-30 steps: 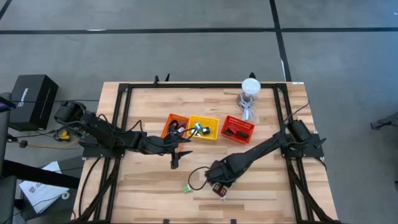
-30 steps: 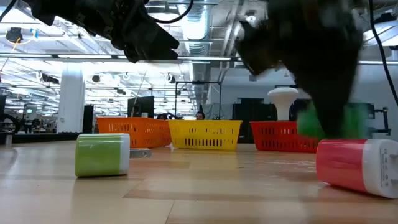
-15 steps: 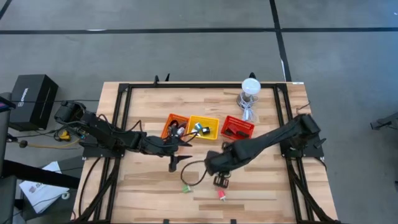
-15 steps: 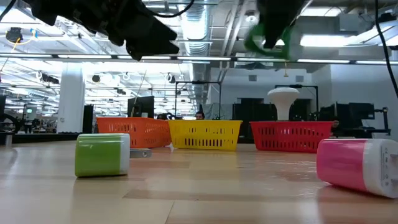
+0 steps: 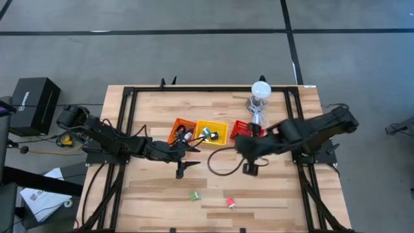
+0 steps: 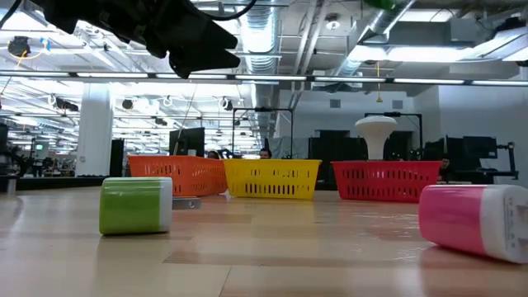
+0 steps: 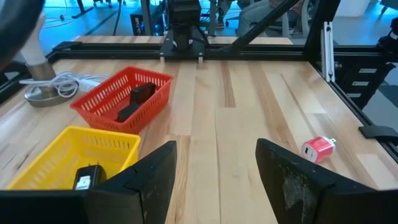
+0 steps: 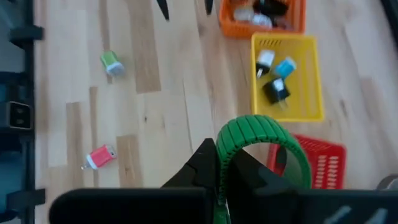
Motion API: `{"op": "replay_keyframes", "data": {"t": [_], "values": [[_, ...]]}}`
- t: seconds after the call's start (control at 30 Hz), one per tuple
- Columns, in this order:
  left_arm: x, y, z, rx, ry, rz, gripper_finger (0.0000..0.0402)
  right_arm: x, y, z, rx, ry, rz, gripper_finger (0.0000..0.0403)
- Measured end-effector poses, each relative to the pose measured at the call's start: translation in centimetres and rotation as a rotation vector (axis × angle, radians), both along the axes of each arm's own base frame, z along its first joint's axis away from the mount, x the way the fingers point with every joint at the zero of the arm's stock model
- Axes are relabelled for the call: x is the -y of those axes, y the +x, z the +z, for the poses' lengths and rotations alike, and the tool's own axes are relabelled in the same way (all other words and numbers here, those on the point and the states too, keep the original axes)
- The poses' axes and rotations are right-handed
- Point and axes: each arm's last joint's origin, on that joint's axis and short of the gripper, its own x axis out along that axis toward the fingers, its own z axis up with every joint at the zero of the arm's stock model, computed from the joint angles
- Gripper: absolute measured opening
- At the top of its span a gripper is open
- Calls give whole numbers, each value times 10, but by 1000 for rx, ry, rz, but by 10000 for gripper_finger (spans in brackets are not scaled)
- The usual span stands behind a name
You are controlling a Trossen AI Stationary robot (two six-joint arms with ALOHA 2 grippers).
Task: Pick & Place Office items
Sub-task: Put the green wristwatch into the orange bin
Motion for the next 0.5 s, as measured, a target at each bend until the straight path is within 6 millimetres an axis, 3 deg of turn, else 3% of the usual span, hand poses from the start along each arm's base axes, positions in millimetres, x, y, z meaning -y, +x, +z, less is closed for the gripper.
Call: {"op": "replay_keyframes", "data": {"t": [0.13, 0.23, 0.33, 0.5], "values": [[0, 0, 1, 7, 13, -5, 213, 5, -13, 18, 88, 7, 33, 8], [0, 0, 1, 7, 61, -19, 213, 5, -11, 18, 127, -28, 84, 8], [0, 0, 1, 10, 78, -24, 213, 1, -1, 1, 181, -59, 192, 8], [0, 0, 1, 11, 101, -24, 213, -2, 18, -41, 243, 41, 369, 8]]}}
